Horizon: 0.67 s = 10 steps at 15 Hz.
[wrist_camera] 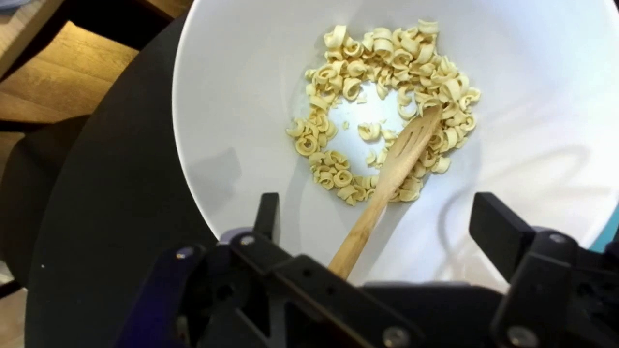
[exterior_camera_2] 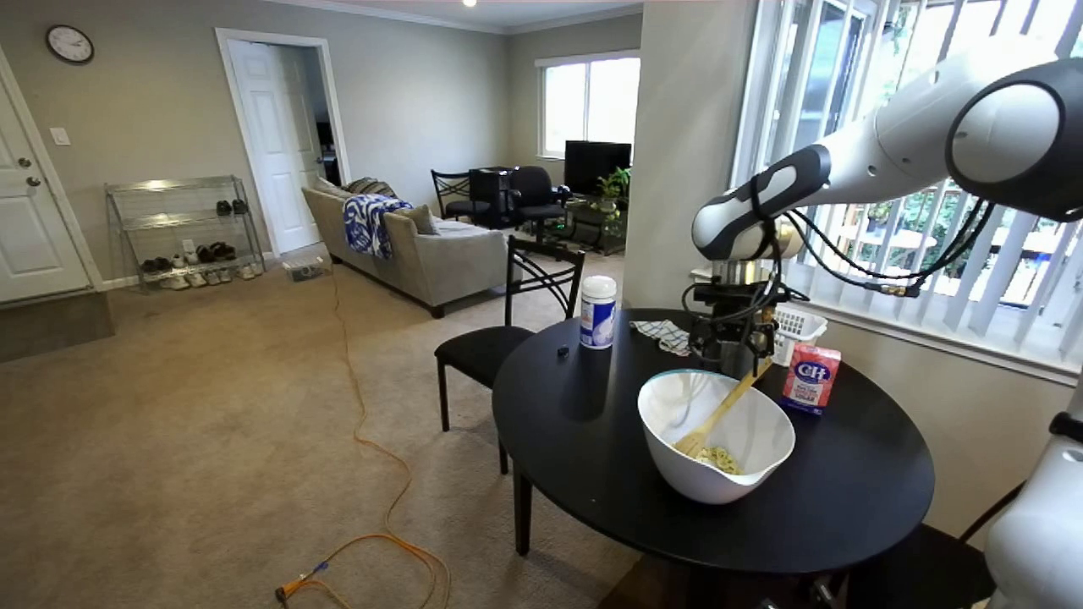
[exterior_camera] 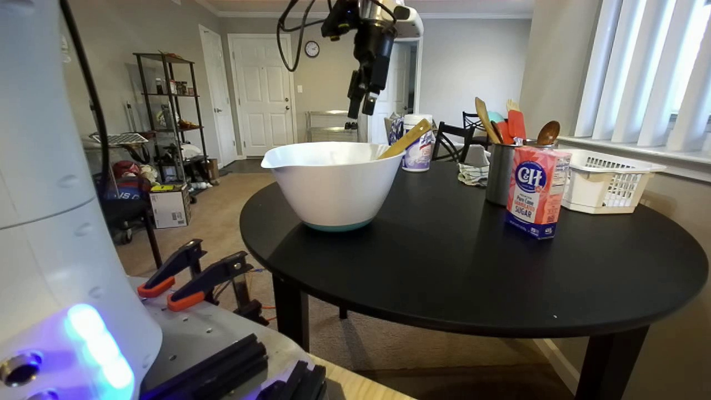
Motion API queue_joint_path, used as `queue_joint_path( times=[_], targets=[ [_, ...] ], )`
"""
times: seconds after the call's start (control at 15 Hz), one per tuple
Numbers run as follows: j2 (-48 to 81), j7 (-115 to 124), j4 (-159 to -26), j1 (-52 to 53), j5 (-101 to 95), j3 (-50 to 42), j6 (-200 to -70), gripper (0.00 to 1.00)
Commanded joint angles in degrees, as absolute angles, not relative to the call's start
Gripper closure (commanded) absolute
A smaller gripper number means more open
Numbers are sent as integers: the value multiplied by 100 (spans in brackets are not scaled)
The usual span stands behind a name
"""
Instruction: Use the spoon to stir the content in the white bowl
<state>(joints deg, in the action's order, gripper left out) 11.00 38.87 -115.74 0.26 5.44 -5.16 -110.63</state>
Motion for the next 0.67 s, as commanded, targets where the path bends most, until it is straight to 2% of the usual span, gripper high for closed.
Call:
queue_joint_path(
  times=[0.0,0.6],
  targets=[
    [1557,4398,-11039,-155,1085,-586,-10631,0],
    [2458,5139,-10224,-773,2506,-903,-9854,0]
  ],
)
